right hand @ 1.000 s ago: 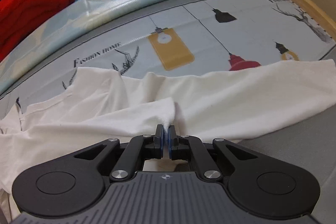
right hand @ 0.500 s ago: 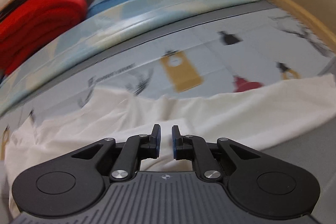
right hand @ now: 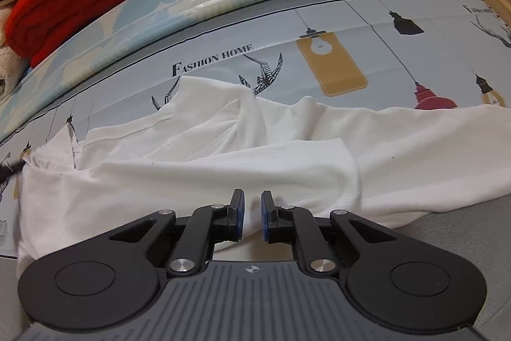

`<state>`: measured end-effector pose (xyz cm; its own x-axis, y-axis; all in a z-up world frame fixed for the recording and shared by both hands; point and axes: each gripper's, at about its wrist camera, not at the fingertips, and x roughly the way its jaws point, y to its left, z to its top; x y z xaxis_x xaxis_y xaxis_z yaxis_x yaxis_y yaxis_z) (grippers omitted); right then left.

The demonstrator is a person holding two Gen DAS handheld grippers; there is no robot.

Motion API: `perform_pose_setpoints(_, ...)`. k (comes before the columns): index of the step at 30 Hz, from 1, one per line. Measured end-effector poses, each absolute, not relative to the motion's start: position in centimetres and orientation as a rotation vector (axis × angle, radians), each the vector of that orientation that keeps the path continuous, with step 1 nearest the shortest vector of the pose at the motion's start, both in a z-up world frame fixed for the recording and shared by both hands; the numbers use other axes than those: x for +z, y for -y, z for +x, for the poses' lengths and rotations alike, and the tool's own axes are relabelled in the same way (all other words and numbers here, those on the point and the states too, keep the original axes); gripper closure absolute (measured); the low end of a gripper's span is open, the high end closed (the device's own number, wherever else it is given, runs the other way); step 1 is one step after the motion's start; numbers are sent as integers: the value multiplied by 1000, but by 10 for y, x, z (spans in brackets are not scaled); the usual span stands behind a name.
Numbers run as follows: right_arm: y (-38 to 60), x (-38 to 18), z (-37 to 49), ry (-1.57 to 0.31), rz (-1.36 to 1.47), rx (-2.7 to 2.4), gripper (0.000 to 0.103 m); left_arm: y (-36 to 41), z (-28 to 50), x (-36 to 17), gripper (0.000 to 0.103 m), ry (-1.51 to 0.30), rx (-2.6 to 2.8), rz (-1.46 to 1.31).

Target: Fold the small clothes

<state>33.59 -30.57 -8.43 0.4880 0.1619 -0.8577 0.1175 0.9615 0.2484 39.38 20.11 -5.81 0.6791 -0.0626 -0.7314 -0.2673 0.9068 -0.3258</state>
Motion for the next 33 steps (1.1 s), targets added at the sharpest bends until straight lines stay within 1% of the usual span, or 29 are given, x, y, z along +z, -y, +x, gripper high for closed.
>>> perform_pose_setpoints(3,305,-89,338,-1076,284,17,92,-213,391,-57,103,-858,74,-446)
perform_pose_setpoints(6,306,-92,339,-1090,296,5,92,-213,380,-41,102,-841,15,-464)
perform_pose_setpoints(8,306,-91,339,-1089,299,0,92,-204,371,-33,102,-854,-76,-460)
perform_pose_setpoints(10,307,-88,339,-1074,307,-7,92,-183,365,-32,102,-919,-216,-419)
perform_pose_setpoints(11,309,-86,339,-1066,311,-9,92,-172,358,-35,102,-969,-305,-378)
perform_pose_setpoints(12,311,-84,338,-1058,314,-11,92,-161,352,-37,98,-1005,-371,-322)
perform_pose_setpoints(14,317,-80,336,-1042,320,-16,92,-136,336,-46,98,-1061,-458,-128)
perform_pose_setpoints(17,326,-79,331,-1033,332,-25,92,-129,326,-76,99,-1181,-304,161)
perform_pose_setpoints(18,330,-78,328,-1031,341,-32,92,-136,325,-76,98,-1173,-248,161)
perform_pose_setpoints(20,337,-76,324,-1026,360,-43,92,-150,327,-66,98,-1168,-178,77)
perform_pose_setpoints(22,343,-72,320,-1013,371,-42,92,-159,323,-49,98,-1126,-155,-13)
perform_pose_setpoints(24,349,-67,316,-997,380,-40,92,-157,320,-36,98,-1123,-172,-59)
perform_pose_setpoints(27,363,-60,314,-973,414,-52,92,-137,312,-25,96,-1096,-215,-29)
perform_pose_setpoints(30,380,-54,311,-944,450,-75,92,-117,302,-35,95,-1068,-266,24)
perform_pose_setpoints(31,385,-53,309,-936,465,-82,92,-112,298,-43,95,-1076,-256,56)
perform_pose_setpoints(32,391,-53,306,-930,481,-90,91,-112,300,-60,95,-1128,-209,108)
perform_pose_setpoints(33,398,-51,304,-922,497,-100,88,-115,303,-75,84,-1192,-153,137)
